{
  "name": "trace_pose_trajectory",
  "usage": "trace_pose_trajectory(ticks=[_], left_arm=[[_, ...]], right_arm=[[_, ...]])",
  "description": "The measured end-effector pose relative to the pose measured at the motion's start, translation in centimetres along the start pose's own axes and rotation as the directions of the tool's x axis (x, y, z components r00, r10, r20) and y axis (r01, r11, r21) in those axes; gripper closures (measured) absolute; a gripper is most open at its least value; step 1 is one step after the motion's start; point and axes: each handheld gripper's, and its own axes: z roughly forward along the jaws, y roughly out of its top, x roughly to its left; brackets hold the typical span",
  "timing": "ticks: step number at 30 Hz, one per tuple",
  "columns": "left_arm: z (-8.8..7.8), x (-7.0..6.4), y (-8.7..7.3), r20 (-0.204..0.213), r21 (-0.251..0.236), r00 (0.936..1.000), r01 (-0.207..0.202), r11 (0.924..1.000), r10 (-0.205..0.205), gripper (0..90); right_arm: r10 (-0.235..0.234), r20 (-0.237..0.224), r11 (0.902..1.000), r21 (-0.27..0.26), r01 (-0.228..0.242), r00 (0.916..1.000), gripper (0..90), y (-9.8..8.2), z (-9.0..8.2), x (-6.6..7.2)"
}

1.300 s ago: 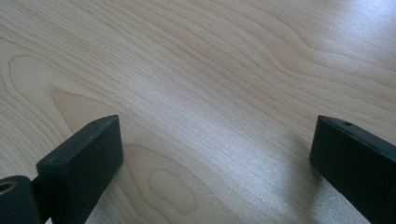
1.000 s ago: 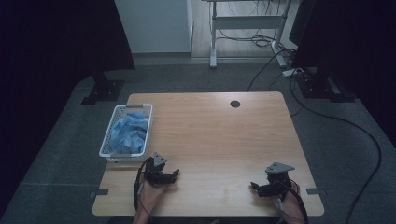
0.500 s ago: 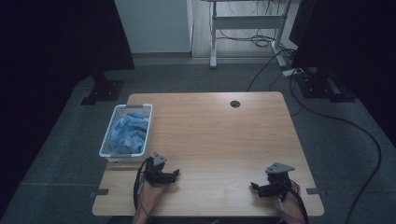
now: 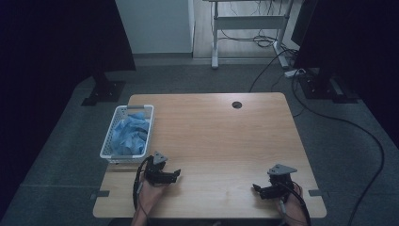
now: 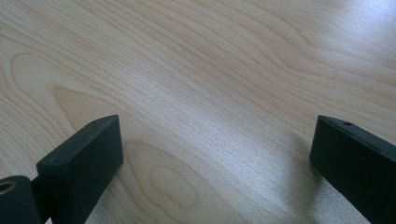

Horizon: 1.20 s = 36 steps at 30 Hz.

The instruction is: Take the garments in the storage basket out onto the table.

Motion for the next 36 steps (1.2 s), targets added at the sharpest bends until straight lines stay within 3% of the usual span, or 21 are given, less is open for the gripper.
trace_pose_trajectory(ticks=[22,29,36], left_arm=[[-1.6,0.2,3.3,0.006,0.005,1.0000,-0.006,1.0000,0.006,14.2],[-2.4,0.8,4.7,0.011,0.000,0.9999,0.000,1.0000,0.000,14.2],[-3.1,2.2,6.1,-0.015,0.017,0.9996,0.025,0.9996,-0.024,12.6]], right_arm=[[-0.001,0.000,1.0000,0.000,0.001,1.0000,2.5,0.0,0.0,0.0],[-0.001,0.000,1.0000,0.000,0.001,1.0000,2.5,0.0,0.0,0.0],[-0.002,0.000,1.0000,0.000,0.002,1.0000,2.5,-0.1,-0.1,0.0]])
